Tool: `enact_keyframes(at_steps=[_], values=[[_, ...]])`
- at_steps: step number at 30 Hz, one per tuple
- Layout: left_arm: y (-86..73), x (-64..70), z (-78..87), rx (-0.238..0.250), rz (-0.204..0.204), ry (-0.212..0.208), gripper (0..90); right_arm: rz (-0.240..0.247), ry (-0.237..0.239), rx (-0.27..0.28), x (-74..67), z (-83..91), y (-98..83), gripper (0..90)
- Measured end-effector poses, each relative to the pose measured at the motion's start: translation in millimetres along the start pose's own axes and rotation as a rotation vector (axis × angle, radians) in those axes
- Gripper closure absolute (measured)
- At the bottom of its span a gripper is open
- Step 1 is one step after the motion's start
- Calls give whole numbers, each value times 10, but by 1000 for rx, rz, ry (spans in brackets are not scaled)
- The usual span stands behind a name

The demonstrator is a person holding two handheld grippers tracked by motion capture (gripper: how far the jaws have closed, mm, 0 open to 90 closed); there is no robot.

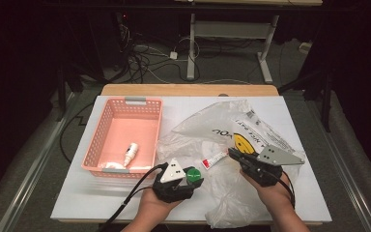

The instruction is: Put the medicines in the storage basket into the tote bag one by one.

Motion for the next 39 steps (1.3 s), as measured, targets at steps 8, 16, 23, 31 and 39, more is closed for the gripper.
enact_keyframes(at_steps=[8, 16, 23, 31, 39], values=[[242, -9, -261, 24, -6, -5, 496, -7, 0, 7, 10, -2, 22, 900], [419, -10, -575, 12, -12, -13, 495, -14, -10, 14, 61, 7, 30, 900], [582, -18, -845, 6, -11, -13, 495, -21, -20, 28, 117, 46, 47, 900], [650, -19, -1100, -9, -9, -9, 495, -34, -23, 32, 161, 77, 31, 900], [648, -24, -1151, -27, 0, -16, 493, -33, -22, 30, 155, 73, 26, 900]])
Point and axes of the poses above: each handheld gripper's, and its own axes: z roughly backward along the jaws, y roughly out of its top, x roughly to its right, the point moved 6 cm from there along -z, roughly forward along the jaws, and after that the axes turned 13 degrees about -x, right-handed, at the moved point
